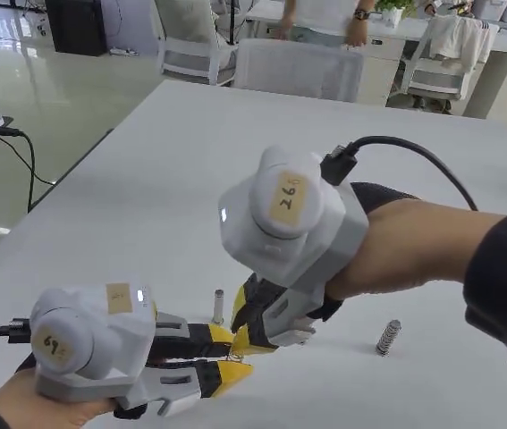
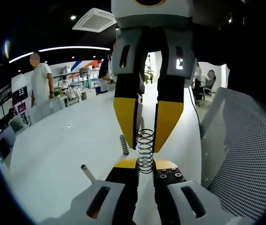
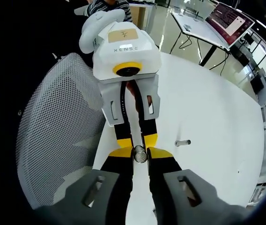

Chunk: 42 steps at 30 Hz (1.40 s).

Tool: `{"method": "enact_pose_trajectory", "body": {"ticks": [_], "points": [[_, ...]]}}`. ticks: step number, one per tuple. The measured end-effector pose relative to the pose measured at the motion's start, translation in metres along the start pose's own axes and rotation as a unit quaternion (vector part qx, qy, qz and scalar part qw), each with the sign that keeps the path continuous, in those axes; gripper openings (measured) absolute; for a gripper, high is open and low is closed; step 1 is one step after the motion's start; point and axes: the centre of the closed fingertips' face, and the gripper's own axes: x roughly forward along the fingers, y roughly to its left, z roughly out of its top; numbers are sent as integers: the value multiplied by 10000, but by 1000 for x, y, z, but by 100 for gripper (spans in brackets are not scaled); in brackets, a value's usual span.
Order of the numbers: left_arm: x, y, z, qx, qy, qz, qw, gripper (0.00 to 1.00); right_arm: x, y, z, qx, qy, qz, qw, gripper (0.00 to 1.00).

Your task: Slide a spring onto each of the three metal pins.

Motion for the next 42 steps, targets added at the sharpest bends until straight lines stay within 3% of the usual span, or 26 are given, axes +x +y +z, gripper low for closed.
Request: {"method": "enact_pose_trajectory", "body": {"ticks": [13, 28, 42], "points": [[-2, 1, -1, -63, -43, -1, 10000, 8, 6, 3, -5, 77, 78, 116, 9999, 18], [-1, 0, 4, -87, -87, -12, 9999, 8, 9, 2, -11, 74, 175, 123, 9997, 16], [2, -3, 1, -73, 95, -80, 9999, 8, 13, 3, -12, 42, 277, 158, 9995, 15]]}}
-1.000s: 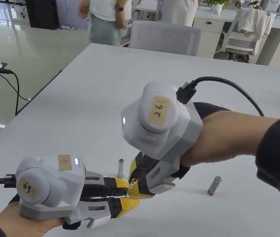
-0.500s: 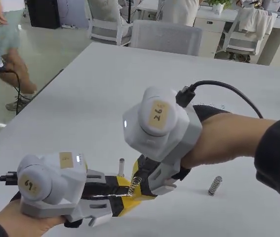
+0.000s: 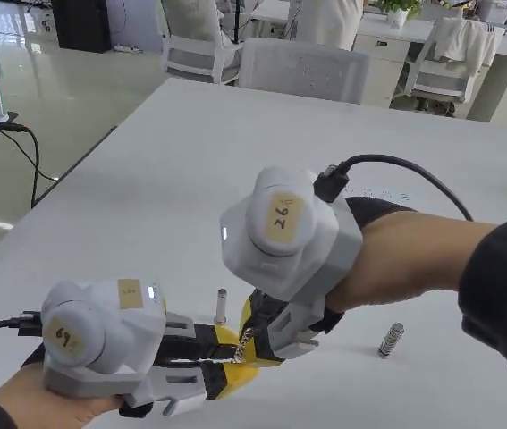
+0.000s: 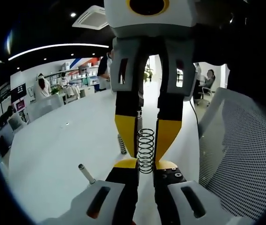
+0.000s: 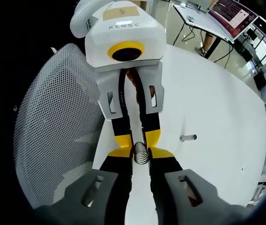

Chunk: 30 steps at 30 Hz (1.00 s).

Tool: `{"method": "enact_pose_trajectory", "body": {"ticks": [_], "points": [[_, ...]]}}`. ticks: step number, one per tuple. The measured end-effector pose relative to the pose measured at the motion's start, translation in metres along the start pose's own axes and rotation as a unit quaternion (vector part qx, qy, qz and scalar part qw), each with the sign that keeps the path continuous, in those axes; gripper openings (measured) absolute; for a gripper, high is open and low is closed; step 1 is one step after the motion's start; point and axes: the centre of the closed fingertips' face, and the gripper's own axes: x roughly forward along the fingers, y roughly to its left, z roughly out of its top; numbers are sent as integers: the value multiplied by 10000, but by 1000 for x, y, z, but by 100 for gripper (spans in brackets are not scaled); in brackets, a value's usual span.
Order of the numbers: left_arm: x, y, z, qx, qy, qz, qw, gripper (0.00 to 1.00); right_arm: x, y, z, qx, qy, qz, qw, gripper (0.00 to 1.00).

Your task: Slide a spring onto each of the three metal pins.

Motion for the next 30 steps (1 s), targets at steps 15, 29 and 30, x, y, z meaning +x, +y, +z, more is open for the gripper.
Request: {"method": "enact_pose_trajectory", "body": {"ticks": [15, 29, 30], "points": [[-1, 3, -1, -18, -77, 78, 9999, 9, 1, -2, 0, 85, 68, 38, 9999, 13], [-9, 11, -14, -374, -47, 243, 9990, 30, 1, -10, -3, 154, 100, -31, 9998, 13], [-10, 12, -16, -397, -36, 268, 9988, 32, 1, -11, -3, 157, 101, -41, 9998, 13]]}}
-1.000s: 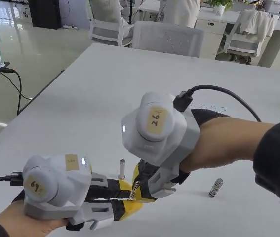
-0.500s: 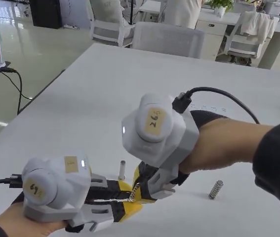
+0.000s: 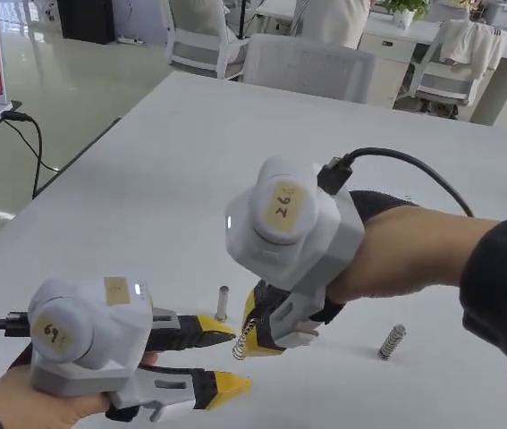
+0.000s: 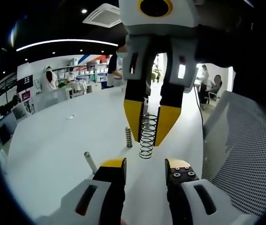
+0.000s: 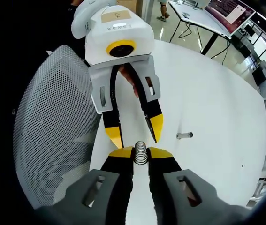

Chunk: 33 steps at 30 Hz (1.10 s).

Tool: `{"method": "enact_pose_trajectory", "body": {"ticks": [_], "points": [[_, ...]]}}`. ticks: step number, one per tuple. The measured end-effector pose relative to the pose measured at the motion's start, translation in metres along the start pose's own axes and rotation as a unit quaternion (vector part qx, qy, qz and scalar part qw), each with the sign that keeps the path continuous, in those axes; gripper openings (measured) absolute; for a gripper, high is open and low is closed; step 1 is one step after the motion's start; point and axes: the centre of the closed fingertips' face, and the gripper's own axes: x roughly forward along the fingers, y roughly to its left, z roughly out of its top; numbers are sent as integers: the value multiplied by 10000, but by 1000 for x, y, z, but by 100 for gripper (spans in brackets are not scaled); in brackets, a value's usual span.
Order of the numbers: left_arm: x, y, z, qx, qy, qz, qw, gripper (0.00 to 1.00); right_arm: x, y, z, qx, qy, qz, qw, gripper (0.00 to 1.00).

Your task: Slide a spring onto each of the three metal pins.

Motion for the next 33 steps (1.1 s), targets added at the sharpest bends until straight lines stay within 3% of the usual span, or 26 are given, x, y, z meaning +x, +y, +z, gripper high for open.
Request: {"method": "enact_pose_trajectory", "body": {"ticks": [19, 33], "points": [[-13, 20, -15, -263, 127, 457, 9985, 61, -6, -19, -3, 143, 3, -173, 9997, 13], [-20, 25, -20, -289, 138, 581, 9978, 68, -9, -44, -5, 200, 133, -380, 9990, 13]]}}
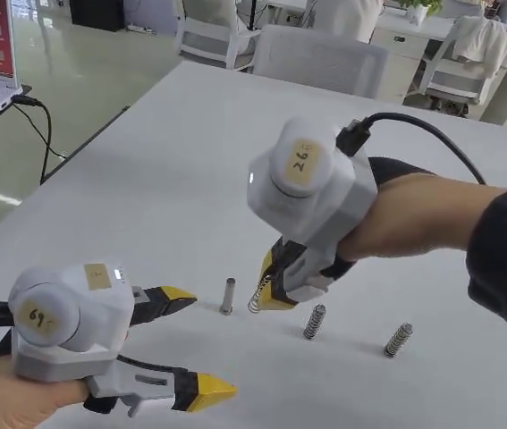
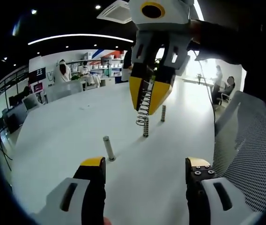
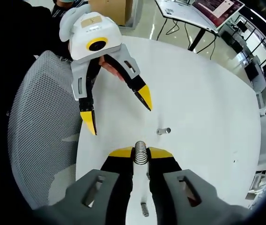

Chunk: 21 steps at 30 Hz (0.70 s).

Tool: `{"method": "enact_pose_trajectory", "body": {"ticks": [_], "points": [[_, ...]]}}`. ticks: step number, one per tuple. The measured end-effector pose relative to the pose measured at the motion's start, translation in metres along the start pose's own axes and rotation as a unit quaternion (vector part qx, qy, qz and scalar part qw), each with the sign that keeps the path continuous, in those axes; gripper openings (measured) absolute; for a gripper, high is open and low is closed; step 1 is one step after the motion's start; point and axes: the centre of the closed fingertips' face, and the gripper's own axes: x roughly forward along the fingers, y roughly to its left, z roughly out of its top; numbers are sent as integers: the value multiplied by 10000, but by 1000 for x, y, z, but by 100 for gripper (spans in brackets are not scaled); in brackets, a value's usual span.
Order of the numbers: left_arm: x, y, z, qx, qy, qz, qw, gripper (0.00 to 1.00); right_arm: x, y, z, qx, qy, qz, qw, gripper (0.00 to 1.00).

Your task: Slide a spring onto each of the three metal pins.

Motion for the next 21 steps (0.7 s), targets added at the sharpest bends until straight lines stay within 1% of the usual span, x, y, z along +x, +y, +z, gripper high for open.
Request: {"method": "enact_pose_trajectory", "body": {"ticks": [5, 8, 12, 16, 21], "points": [[0, 0, 0, 18, -20, 5, 10000, 70, 0, -13, 8, 8, -22, -106, 9999, 13], [-1, 0, -1, 16, -14, 16, 10000, 70, 2, -21, 9, 12, -5, -148, 9999, 13], [-3, 2, -3, -11, -20, 38, 10000, 71, 7, -31, 10, 16, 29, -189, 9998, 13], [-5, 3, -5, -50, -22, 58, 10000, 71, 16, -42, 10, 27, 67, -201, 9998, 13], [-5, 4, -5, -72, -17, 67, 10000, 71, 23, -42, 12, 9, 97, -163, 9998, 13]]}}
